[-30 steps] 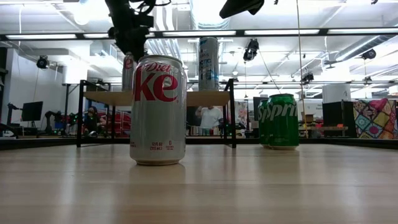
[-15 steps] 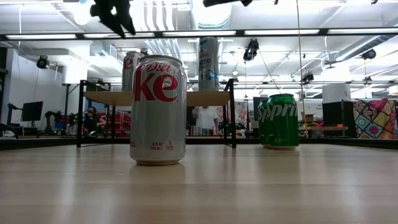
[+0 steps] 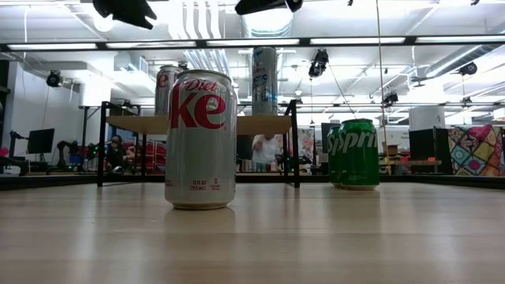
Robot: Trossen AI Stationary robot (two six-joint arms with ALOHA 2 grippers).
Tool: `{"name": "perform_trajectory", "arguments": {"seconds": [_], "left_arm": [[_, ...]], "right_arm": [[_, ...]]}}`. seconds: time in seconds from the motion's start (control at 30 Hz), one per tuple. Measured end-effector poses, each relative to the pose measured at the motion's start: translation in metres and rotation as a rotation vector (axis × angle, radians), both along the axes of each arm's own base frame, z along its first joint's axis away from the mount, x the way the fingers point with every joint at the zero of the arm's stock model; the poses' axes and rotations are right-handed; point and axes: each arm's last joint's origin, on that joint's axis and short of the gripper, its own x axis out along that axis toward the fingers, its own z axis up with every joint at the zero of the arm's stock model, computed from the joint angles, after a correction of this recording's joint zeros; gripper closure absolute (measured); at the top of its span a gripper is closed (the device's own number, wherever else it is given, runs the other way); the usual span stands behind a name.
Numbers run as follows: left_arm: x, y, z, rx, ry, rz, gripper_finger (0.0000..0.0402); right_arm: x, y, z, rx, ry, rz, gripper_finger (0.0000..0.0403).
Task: Place canned beverage on shelf
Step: Put the top red and silver soda can aligned with the other red and silver soda cans on the shelf
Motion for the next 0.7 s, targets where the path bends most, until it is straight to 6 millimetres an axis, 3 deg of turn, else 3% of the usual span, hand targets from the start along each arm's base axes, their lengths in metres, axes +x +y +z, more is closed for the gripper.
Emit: {"name": "perform_trajectory", "arguments": {"seconds": [0.1, 0.27, 0.3, 0.5, 0.7], "left_arm": [[0.001, 0.000, -0.009, 0.021, -0.013, -0.007, 0.0194], [0.013, 0.006, -0.014, 0.093, -0.039, 0.059, 0.0368], [0.015, 0.008, -0.013, 0.106, -0.045, 0.077, 0.0383], [0.023, 0.024, -0.008, 0.120, -0.021, 0.167, 0.0399], [0.028, 0.045, -0.015, 0.129, 0.056, 0.259, 0.0401]], "right_arm": [[0.000, 0.000, 0.000, -0.007, 0.003, 0.003, 0.0390], [-0.001, 0.000, -0.001, -0.011, 0.015, 0.005, 0.0390], [-0.001, 0.000, -0.001, -0.012, 0.016, 0.005, 0.0390], [-0.001, 0.000, -0.001, -0.023, 0.022, 0.009, 0.0390], [-0.001, 0.000, -0.001, -0.032, 0.030, 0.013, 0.0390]]}}
